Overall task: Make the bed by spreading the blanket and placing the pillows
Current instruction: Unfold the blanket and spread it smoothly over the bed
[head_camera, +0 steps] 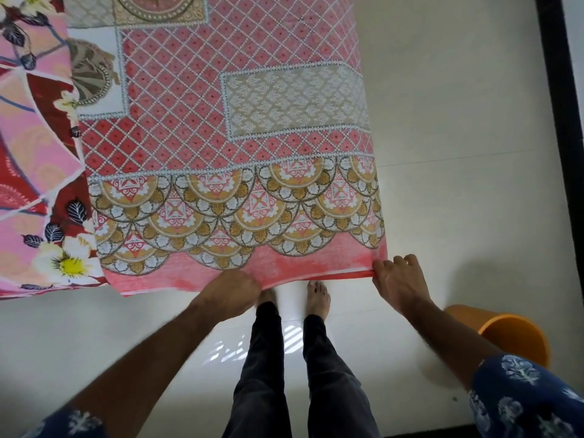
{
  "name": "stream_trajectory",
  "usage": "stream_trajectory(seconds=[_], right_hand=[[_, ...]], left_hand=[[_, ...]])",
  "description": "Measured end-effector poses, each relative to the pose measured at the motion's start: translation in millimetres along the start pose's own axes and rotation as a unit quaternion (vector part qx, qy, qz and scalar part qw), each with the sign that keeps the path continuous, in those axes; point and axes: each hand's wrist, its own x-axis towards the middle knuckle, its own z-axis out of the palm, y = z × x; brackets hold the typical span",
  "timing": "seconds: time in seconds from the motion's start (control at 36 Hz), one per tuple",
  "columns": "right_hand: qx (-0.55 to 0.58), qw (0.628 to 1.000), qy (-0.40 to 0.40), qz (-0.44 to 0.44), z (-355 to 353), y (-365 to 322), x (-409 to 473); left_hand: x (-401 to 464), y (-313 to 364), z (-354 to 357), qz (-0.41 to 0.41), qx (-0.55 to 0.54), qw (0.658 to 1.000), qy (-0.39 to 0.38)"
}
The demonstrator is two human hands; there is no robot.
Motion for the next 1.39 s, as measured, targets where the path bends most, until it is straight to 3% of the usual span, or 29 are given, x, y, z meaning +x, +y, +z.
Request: stream_trajectory(seconds=[0.14, 0.19, 0.25, 0.33, 0.39, 0.47, 0.53, 0.64, 0.72, 0.86, 0.92, 0.97, 1.11, 1.25, 1.39], right_hand=[[-0.048, 0.959, -0.271, -0.075, -24.1, -21.8, 26.0], [-0.002, 0.922, -0.356, -0.15, -38.9, -34.1, 40.8], [0.116, 0.886, -0.398, -0.208, -62.2, -48.4, 54.8], [0.359, 0.849, -0.326, -0.211, -102.3, -59.7, 76.6], [0.448, 0.848, -0.204, -0.196, -126.4, -60.9, 94.1], [0.4, 0.898, 0.057, -0.171, -148.2, -60.3, 130.2], [0.307, 0.925, 0.175, -0.136, -147.4, -56.1, 160.2], [0.198, 0.963, 0.176, -0.056, -122.8, -40.1, 199.8], [0.19, 0.964, 0.183, -0.013, -91.6, -39.1, 186.2], [0.338, 0.913, 0.209, 0.088, -47.9, -54.6, 114.6], [0.41, 0.886, 0.18, 0.123, -27.6, -56.8, 81.6], [0.425, 0.884, 0.135, 0.141, -6.1, -54.9, 54.9], [0.352, 0.927, 0.064, 0.112, 18.0, -29.8, 30.9], [0.4, 0.886, 0.222, 0.069, -26.3, -10.9, 53.7], [0.326, 0.908, 0.257, -0.058, -72.4, -31.8, 123.1]], left_hand=[[-2.6, -20.5, 33.7, 0.03, 0.053, 0.997, 0.049], [-3.6, -25.9, 31.5, 0.042, 0.045, 0.991, 0.118], [-2.3, -35.1, 23.9, 0.031, 0.033, 0.981, 0.188], [-0.5, -53.3, 14.4, -0.072, 0.026, 0.972, 0.222], [0.0, -68.0, 9.7, -0.142, 0.003, 0.959, 0.245], [3.9, -92.2, -0.4, -0.186, -0.032, 0.958, 0.217], [9.3, -106.6, -3.4, -0.187, -0.051, 0.963, 0.187], [19.4, -122.5, 2.1, -0.152, -0.051, 0.974, 0.163], [25.4, -128.4, 3.3, -0.129, -0.035, 0.976, 0.174], [37.0, -122.3, 1.9, -0.112, -0.012, 0.972, 0.208], [42.1, -116.4, 1.0, -0.117, -0.009, 0.97, 0.215], [47.8, -109.1, -1.4, -0.116, -0.004, 0.97, 0.213], [60.6, -83.2, 2.3, -0.003, 0.036, 0.978, 0.208], [58.2, -71.6, 18.3, 0.044, 0.083, 0.969, 0.227], [40.2, -78.7, 32.6, 0.11, 0.134, 0.96, 0.22]])
